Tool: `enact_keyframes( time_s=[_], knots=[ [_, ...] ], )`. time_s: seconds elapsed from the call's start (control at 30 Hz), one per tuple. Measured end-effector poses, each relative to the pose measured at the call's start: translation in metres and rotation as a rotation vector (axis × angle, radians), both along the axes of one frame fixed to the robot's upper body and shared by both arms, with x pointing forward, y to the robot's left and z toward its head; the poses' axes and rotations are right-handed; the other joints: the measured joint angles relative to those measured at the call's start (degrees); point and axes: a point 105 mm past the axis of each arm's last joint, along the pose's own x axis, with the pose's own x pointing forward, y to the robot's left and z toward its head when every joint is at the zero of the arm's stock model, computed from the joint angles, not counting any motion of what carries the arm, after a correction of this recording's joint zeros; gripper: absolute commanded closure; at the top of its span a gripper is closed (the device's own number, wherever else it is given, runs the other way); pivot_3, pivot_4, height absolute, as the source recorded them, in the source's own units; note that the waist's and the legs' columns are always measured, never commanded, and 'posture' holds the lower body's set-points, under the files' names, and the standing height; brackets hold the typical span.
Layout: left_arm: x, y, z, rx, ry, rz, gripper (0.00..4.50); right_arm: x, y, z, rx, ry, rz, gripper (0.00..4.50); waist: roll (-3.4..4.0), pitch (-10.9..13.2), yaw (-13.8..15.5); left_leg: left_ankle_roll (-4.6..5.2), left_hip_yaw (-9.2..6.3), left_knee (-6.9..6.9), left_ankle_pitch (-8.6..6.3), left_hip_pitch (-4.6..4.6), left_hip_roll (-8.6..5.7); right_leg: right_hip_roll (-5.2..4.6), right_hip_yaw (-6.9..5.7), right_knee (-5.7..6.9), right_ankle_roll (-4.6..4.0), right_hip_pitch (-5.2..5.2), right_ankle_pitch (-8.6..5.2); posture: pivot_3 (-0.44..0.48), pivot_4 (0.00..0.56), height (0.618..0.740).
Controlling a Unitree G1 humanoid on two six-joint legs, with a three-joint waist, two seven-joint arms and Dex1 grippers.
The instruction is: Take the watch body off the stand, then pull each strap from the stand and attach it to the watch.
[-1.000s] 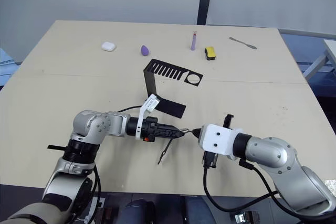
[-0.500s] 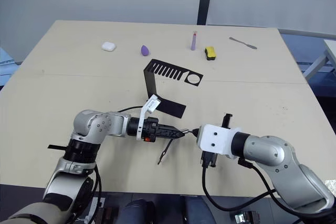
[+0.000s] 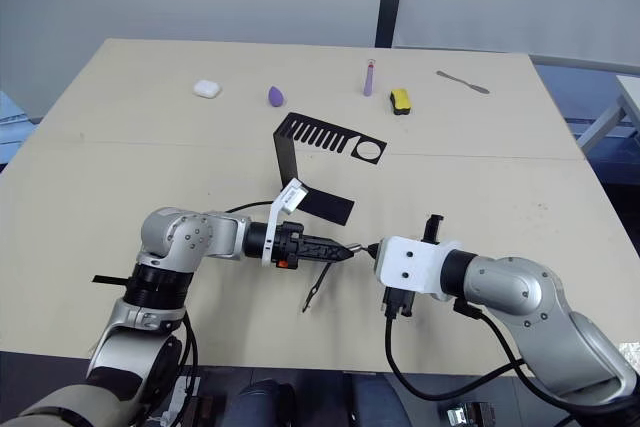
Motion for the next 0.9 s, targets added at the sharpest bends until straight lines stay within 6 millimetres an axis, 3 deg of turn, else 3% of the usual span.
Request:
enact_keyframes(
  time_s=[0.9],
  knots=[
    [-0.0010,-0.0040,0.0032,-0.014,0.005,-0.004,2.92,0.0027,-0.0009,0.0016,-0.020,-0.013,-0.010,4.50,0.00,0.00,-0.01,0.00,0.00,0.02,0.00,0.00,0.00,0.00,0.00,0.03,-0.01,-0.01,-0.01,0.000,0.150,0.740]
  ],
)
